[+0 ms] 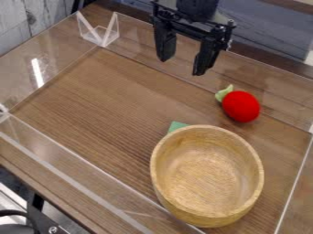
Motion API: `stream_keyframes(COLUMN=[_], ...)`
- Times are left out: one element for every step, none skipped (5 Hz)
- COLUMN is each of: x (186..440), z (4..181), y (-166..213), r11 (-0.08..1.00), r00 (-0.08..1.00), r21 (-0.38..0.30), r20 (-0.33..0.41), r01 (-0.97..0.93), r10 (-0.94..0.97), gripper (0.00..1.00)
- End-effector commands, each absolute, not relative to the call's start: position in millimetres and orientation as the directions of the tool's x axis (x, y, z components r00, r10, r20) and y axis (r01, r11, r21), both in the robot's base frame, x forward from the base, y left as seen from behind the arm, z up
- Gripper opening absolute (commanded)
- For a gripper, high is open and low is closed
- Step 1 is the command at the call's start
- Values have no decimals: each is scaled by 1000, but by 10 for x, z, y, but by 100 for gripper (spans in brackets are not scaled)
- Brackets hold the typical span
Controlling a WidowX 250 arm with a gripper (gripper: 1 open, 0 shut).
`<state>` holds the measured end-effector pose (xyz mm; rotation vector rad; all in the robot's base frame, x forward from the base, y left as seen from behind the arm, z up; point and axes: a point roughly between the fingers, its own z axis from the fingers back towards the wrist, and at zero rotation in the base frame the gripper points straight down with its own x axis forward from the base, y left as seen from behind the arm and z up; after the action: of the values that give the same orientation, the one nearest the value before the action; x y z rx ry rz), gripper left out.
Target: Move the red object to the right side of the table
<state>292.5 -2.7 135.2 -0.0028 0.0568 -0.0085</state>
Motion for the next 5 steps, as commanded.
stream_keyframes(x=[2962, 2926, 2998, 3090, 3203], z=[1414, 1377, 1504, 1630, 1709], y=[158, 193, 505, 928, 1245], r11=[1000, 1000, 999, 997, 995], r00=[999, 1000, 997, 990, 981], r21=[4, 14, 24, 27, 19], r20=[-33, 5, 62, 121, 169], r01=[19, 11, -37, -75, -96], r10=[-19, -11, 36, 71, 91], gripper=[100, 100, 100, 100, 100])
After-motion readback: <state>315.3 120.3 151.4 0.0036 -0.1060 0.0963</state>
